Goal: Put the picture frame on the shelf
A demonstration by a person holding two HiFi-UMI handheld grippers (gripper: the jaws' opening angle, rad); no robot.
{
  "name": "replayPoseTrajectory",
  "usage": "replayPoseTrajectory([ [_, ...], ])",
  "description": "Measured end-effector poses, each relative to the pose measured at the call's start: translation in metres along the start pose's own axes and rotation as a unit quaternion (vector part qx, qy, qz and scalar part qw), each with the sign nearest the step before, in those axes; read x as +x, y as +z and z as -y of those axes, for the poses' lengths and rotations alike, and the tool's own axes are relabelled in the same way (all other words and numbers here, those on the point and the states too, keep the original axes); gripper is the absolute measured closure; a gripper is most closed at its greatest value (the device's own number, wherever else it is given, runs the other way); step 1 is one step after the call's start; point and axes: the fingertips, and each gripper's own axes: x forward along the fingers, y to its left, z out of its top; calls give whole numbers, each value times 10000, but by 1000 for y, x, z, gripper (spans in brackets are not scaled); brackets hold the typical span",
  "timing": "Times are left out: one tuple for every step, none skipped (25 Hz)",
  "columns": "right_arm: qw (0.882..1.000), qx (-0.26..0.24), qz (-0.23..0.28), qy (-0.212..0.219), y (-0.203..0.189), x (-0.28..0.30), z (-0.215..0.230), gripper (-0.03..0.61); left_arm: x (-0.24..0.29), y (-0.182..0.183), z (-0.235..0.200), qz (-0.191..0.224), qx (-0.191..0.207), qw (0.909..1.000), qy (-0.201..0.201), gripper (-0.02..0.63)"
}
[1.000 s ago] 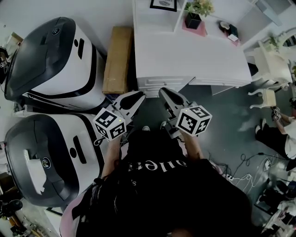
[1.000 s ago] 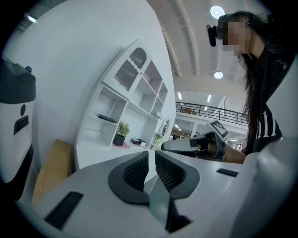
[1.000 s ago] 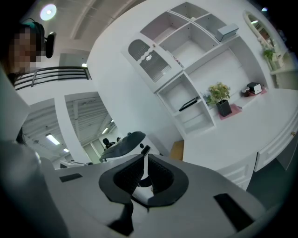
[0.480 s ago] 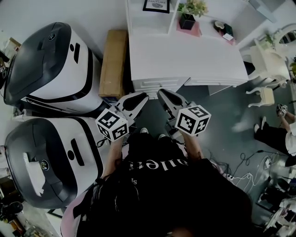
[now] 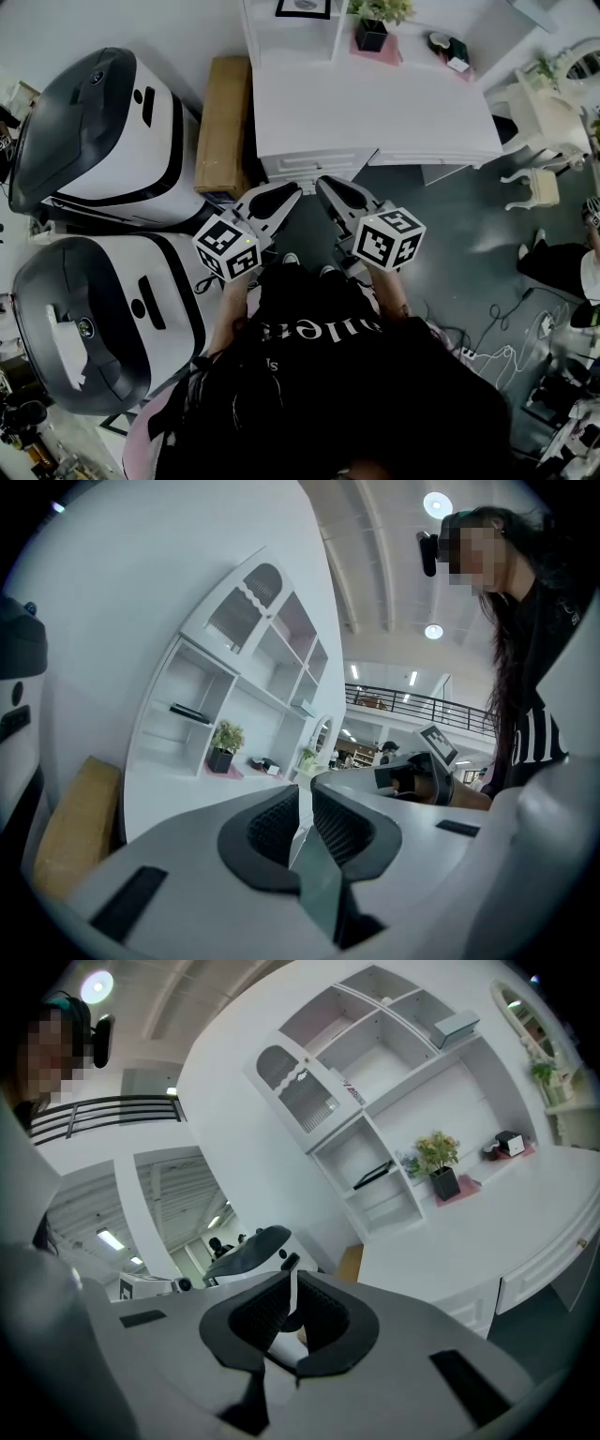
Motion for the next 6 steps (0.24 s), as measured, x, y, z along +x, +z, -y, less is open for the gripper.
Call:
replayPoseTrajectory([
  [10000,1,-4,3,0,-2,1,520,2,-1,3,-9,-6,10000,-16,558],
  [10000,3,-6,5,0,-4,3,520,5,-1,5,-14,-10,10000,-32,558],
  [10000,6,-8,7,1,-5,5,520,7,-1,7,-13,-12,10000,-48,558],
  [10000,8,-8,7,2,-7,6,520,10,-1,10,-11,-12,10000,-61,558],
  [10000,11,-8,6,2,-9,8,520,12,-1,12,-8,-12,10000,-72,558],
  [10000,13,-9,4,3,-10,10,520,14,-1,14,-5,-12,10000,-82,558],
])
